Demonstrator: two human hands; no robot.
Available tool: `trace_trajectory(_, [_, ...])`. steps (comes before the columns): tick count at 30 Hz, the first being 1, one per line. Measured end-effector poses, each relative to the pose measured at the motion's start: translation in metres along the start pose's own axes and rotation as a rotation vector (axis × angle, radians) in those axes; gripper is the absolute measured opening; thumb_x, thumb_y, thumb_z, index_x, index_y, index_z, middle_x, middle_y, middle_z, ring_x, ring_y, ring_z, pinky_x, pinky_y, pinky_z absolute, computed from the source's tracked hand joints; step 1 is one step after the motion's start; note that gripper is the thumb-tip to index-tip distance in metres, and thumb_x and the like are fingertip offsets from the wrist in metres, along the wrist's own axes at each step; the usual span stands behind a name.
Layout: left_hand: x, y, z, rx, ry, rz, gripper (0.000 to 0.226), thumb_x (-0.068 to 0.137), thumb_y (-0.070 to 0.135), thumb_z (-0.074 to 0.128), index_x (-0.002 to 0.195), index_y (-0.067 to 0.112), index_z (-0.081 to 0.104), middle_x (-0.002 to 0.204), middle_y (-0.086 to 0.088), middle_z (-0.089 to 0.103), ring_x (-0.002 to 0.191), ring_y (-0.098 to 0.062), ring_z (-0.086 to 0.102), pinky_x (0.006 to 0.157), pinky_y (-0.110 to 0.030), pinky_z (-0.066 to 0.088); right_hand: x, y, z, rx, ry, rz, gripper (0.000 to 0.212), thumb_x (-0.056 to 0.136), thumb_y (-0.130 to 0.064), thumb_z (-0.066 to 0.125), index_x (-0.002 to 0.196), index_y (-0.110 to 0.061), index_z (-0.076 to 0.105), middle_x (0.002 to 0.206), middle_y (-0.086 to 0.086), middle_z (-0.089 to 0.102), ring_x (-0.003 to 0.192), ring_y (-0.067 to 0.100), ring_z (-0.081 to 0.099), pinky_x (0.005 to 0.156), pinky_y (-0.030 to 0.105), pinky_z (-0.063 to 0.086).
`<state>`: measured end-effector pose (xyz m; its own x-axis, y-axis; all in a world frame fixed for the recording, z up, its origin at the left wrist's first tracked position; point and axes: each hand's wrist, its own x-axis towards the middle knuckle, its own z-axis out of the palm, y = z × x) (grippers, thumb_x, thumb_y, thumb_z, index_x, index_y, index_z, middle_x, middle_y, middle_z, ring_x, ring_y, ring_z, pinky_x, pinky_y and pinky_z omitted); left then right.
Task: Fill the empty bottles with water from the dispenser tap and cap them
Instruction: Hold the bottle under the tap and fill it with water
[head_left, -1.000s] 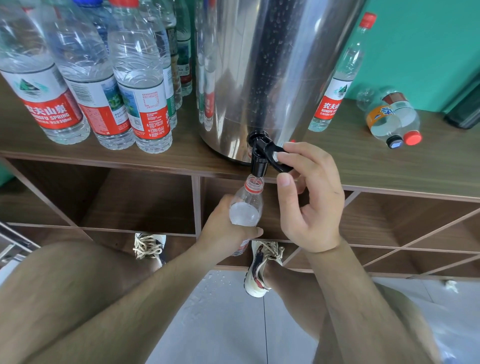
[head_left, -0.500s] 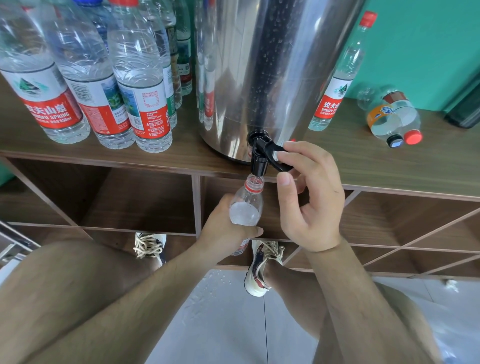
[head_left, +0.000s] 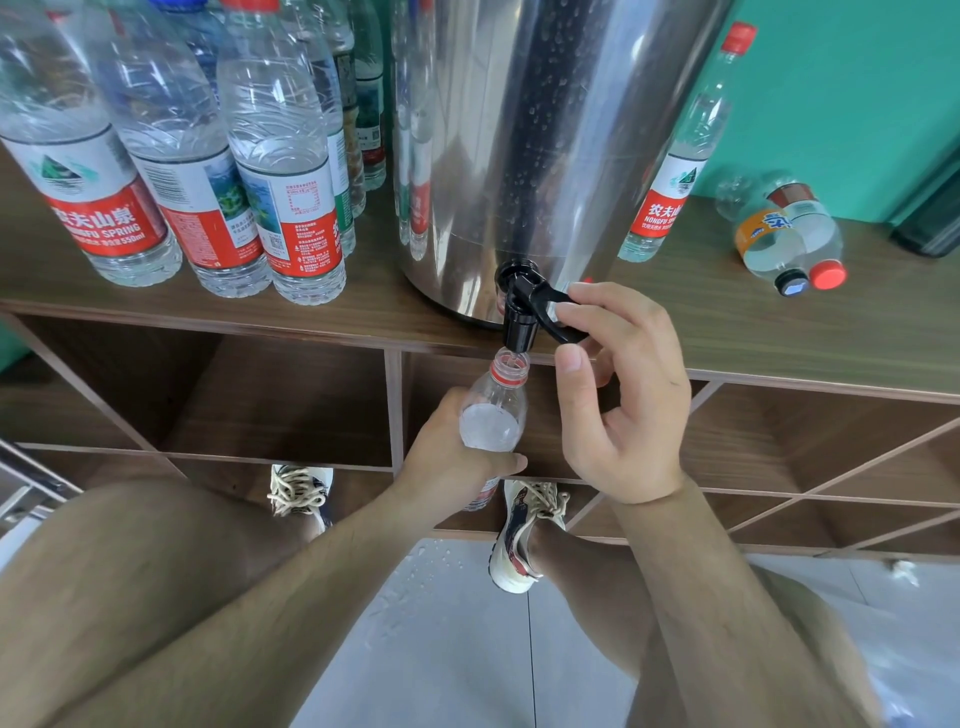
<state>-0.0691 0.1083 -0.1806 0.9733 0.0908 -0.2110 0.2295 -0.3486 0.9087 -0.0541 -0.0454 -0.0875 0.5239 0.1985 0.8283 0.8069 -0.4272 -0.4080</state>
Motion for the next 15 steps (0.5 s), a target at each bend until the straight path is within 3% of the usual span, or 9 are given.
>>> trace_trajectory(8, [-0.0005,0.0011,0.0000,0.000,-0.002,-0.009,0.076,0.072,0.032,0.093,0.123,0.042,0.037,0.103,0.025,0.049,0.089,0.001,0.052,0.066,-0.010,0.033,0.0003,0.0002,-0.0006,0.006,-0.002,-0.006,0.027,0.099,-0.011,0.057,0.114,0.007,0.071,0.126,0.016,0.063,0.108,0.031,0.064,0.082,0.031,0.051])
trace_trajectory(12, [-0.0009,0.0025,-0.0004,-0.005,-0.002,-0.011,0.076,0.072,0.032,0.092,0.125,0.041,0.038,0.109,0.022,0.051,0.094,-0.004,0.052,0.067,-0.010,0.034,0.0013,-0.0016,-0.0001,-0.001,-0.003,-0.005,0.027,0.099,-0.010,0.057,0.113,0.008,0.071,0.124,0.019,0.063,0.107,0.029,0.064,0.083,0.022,0.048])
trace_trajectory(15, [-0.0022,0.0051,-0.0009,-0.002,-0.008,-0.016,0.075,0.073,0.031,0.092,0.123,0.042,0.037,0.104,0.024,0.050,0.087,0.000,0.051,0.065,-0.010,0.032,0.0025,-0.0032,-0.0005,-0.001,-0.006,0.003,0.027,0.098,-0.009,0.057,0.113,0.009,0.071,0.123,0.020,0.063,0.106,0.026,0.063,0.083,0.017,0.046])
